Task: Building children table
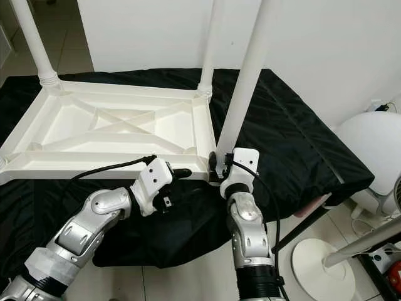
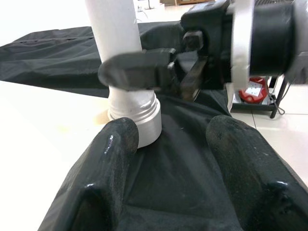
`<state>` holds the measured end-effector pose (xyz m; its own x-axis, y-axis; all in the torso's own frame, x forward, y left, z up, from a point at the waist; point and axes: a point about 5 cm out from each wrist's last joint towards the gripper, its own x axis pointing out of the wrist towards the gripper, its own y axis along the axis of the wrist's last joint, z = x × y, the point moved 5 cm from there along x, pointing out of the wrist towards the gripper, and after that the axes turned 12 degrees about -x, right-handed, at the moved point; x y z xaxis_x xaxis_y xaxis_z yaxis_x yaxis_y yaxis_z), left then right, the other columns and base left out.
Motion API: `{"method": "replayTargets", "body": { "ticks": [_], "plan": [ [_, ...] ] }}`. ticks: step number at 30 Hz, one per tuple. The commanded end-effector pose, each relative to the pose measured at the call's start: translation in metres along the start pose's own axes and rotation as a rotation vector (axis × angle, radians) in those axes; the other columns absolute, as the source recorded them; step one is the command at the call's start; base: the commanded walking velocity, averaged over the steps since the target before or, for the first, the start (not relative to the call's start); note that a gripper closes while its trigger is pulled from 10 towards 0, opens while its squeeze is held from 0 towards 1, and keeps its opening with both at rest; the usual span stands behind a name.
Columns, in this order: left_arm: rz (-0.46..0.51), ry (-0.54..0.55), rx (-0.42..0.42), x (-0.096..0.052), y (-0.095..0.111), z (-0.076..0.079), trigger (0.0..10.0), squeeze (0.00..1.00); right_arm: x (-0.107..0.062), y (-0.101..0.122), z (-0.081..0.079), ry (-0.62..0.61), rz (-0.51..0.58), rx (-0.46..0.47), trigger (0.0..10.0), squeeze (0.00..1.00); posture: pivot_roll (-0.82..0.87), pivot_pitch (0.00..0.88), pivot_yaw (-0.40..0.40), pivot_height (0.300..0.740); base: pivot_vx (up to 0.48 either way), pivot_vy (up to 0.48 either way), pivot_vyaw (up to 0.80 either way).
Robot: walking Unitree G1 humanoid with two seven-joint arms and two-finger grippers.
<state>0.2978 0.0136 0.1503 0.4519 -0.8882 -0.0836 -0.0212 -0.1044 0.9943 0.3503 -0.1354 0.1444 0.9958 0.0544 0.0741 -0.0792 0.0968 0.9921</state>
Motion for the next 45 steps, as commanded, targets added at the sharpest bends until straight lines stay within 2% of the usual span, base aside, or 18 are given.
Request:
{"method": "replayTargets", "body": {
  "ticks": [1,9,12,18,22,25,27,29,31,32,33,34,35,37,39,42,43,45],
  "plan": [
    [-0.017,-0.046,-0.001,0.0,-0.002,0.005,10.0,0.0,-0.002,0.001,0.002,0.023,0.008,0.012,10.0,0.0,-0.03,0.0,-0.072,0.74,0.0,0.0,0.0],
    [0.015,-0.026,-0.026,0.001,0.006,0.001,10.0,0.0,-0.008,0.011,0.005,0.062,0.056,-0.007,10.0,0.0,-0.05,0.014,-0.077,0.74,0.0,0.0,0.0],
    [0.069,0.036,-0.051,0.001,0.015,-0.01,10.0,0.0,-0.017,0.015,0.001,0.096,0.092,0.001,10.0,0.0,-0.06,0.023,-0.078,0.74,0.0,0.0,0.0],
    [0.136,0.101,-0.086,0.001,0.026,-0.022,10.0,0.0,-0.026,0.018,-0.007,0.164,0.12,0.008,10.0,0.0,-0.07,0.026,-0.081,0.74,0.0,0.0,0.0],
    [0.164,0.181,-0.096,-0.002,0.034,-0.041,10.0,0.0,-0.046,0.016,-0.029,0.284,0.131,0.047,10.0,0.0,-0.07,0.058,-0.075,0.74,0.0,0.0,0.0],
    [0.171,0.205,-0.106,-0.004,0.036,-0.048,10.0,0.0,-0.05,0.017,-0.035,0.319,0.131,0.061,10.0,0.0,-0.07,0.059,-0.066,0.74,0.0,0.0,0.0],
    [0.174,0.297,-0.107,-0.01,0.038,-0.068,10.0,0.0,-0.056,0.012,-0.044,0.408,0.12,0.069,10.0,0.0,-0.07,0.071,-0.05,0.74,0.0,0.0,0.0],
    [0.174,0.297,-0.107,-0.01,0.038,-0.068,10.0,0.0,-0.056,0.012,-0.044,0.408,0.12,0.069,10.0,0.0,-0.07,0.071,-0.05,0.74,0.0,0.0,0.0],
    [0.189,0.391,-0.102,-0.018,0.042,-0.086,10.0,0.0,-0.053,0.006,-0.044,0.45,0.104,0.067,10.0,0.0,-0.07,0.083,-0.041,0.74,0.0,0.0,0.0],
    [0.189,0.391,-0.102,-0.018,0.042,-0.086,10.0,0.0,-0.053,0.006,-0.044,0.45,0.104,0.067,10.0,0.0,-0.07,0.083,-0.041,0.74,0.0,0.0,0.0],
    [0.189,0.447,-0.099,-0.023,0.044,-0.097,10.0,0.0,-0.046,0.006,-0.041,0.46,0.104,0.05,10.0,0.0,-0.07,0.086,-0.041,0.74,0.0,0.0,0.0],
    [0.189,0.447,-0.099,-0.023,0.044,-0.097,10.0,0.0,-0.046,0.006,-0.041,0.46,0.104,0.05,10.0,0.0,-0.07,0.086,-0.041,0.74,0.0,0.0,0.0],
    [0.179,0.506,-0.094,-0.028,0.044,-0.108,10.0,0.0,-0.039,0.006,-0.036,0.464,0.106,0.038,10.0,0.0,-0.07,0.09,-0.042,0.74,0.0,0.0,0.0],
    [0.179,0.506,-0.094,-0.028,0.044,-0.108,10.0,0.0,-0.039,0.006,-0.036,0.464,0.106,0.038,10.0,0.0,-0.07,0.09,-0.042,0.74,0.0,0.0,0.0],
    [0.174,0.58,-0.104,-0.036,0.044,-0.122,10.0,0.0,-0.027,0.006,-0.026,0.461,0.108,-0.014,10.0,0.0,-0.07,0.084,-0.035,0.74,0.0,0.0,0.0],
    [0.179,0.613,-0.115,-0.039,0.044,-0.128,10.0,0.0,-0.022,0.006,-0.02,0.453,0.109,-0.037,10.0,0.0,-0.06,0.082,-0.035,0.74,0.0,0.0,0.0],
    [0.18,0.65,-0.124,-0.042,0.045,-0.134,10.0,0.0,-0.017,0.006,-0.013,0.436,0.11,-0.061,10.0,0.0,-0.06,0.08,-0.037,0.74,0.0,0.0,0.0],
    [0.18,0.65,-0.124,-0.042,0.045,-0.134,10.0,0.0,-0.017,0.006,-0.013,0.436,0.11,-0.061,10.0,0.0,-0.06,0.08,-0.037,0.74,0.0,0.0,0.0]
  ]
}}
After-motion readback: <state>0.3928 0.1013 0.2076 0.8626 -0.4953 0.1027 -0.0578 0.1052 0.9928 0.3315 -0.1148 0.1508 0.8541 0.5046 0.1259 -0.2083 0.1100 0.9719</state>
